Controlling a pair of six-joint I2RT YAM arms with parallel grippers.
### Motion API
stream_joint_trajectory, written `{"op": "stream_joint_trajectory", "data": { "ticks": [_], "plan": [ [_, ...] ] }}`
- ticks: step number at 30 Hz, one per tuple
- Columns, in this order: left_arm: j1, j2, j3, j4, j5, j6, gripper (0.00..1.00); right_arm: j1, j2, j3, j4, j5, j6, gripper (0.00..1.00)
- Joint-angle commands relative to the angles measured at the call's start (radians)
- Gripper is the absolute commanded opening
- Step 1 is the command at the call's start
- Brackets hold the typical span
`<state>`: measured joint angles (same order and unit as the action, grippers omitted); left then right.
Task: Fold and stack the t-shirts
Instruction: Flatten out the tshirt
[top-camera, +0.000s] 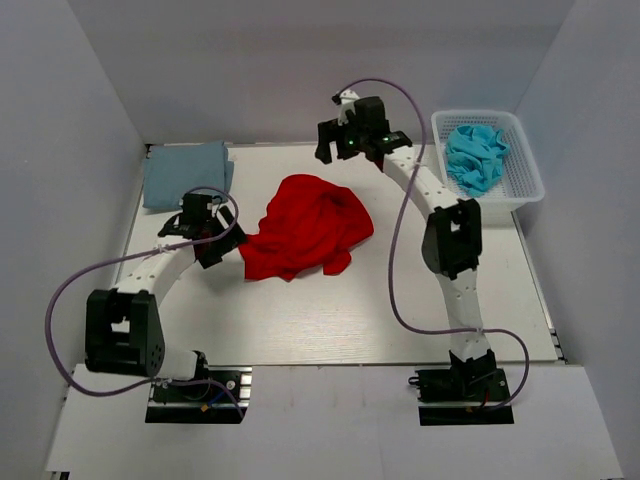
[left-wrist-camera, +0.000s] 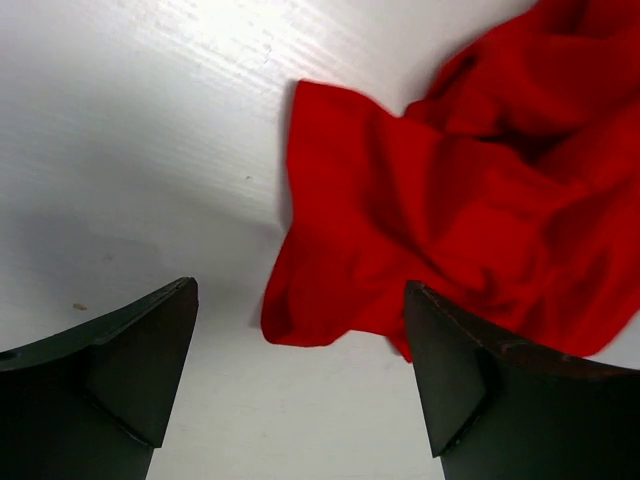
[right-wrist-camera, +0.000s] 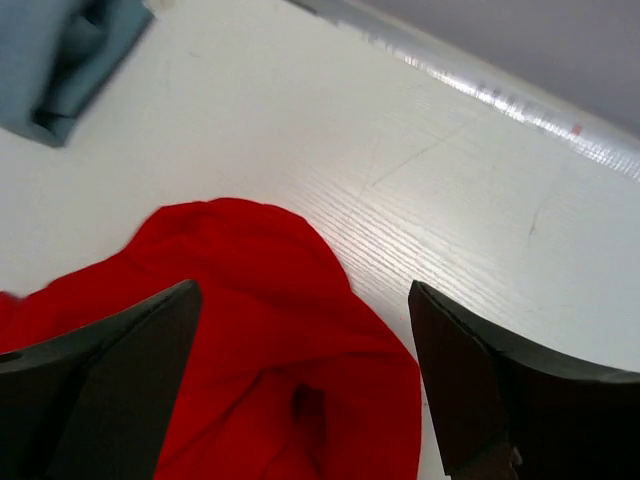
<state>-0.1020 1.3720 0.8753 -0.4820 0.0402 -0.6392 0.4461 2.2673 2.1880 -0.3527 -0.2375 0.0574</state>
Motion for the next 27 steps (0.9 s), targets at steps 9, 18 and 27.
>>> {"op": "stream_joint_trajectory", "data": {
  "ticks": [9, 18, 27],
  "plan": [
    [-0.018, 0.171, -0.024, 0.058, 0.102, -0.010, 0.79, 0.089, 0.192, 0.072, 0.104, 0.233, -0.054, 0.90],
    [-0.027, 0.283, -0.048, 0.186, 0.217, -0.001, 0.63, 0.098, 0.221, -0.016, 0.116, 0.199, -0.022, 0.79],
    [-0.036, 0.291, -0.015, 0.160, 0.205, 0.009, 0.04, 0.114, 0.268, -0.028, 0.133, 0.127, -0.004, 0.59]
  ]
}}
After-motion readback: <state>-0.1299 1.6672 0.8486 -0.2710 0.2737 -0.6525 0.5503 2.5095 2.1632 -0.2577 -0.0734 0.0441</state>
